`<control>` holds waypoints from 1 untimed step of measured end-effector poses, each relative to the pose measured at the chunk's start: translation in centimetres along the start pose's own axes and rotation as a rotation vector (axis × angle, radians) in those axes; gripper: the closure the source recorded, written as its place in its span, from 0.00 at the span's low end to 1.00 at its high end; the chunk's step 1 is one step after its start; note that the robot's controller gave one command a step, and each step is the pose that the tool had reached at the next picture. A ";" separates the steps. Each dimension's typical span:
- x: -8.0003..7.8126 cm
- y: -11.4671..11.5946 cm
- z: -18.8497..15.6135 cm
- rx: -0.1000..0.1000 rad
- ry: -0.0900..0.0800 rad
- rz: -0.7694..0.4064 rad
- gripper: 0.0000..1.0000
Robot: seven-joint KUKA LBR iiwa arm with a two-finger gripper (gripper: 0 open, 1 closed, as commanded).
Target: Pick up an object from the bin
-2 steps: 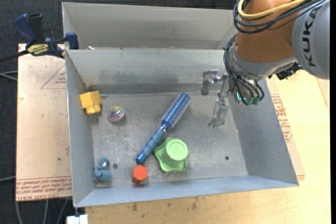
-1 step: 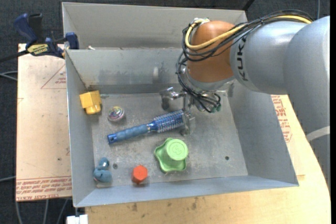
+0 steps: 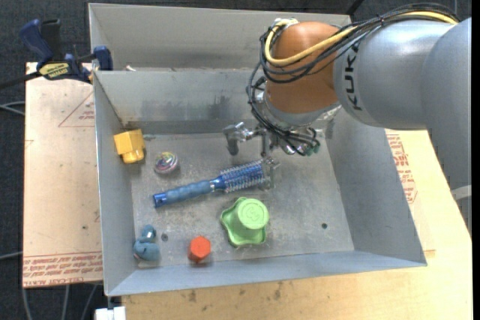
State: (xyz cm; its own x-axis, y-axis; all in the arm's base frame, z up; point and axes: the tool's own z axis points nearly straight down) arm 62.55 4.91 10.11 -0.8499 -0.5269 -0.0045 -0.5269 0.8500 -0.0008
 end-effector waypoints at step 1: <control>0.5 0.0 0.1 -0.002 0.002 -0.003 0.00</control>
Offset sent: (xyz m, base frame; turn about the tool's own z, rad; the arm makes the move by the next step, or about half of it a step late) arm -0.0042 -0.0034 -0.0011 -0.0061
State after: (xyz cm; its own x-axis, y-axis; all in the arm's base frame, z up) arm 62.17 4.66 9.98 -0.8483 -0.5295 -0.0021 -0.5295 0.8483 0.0010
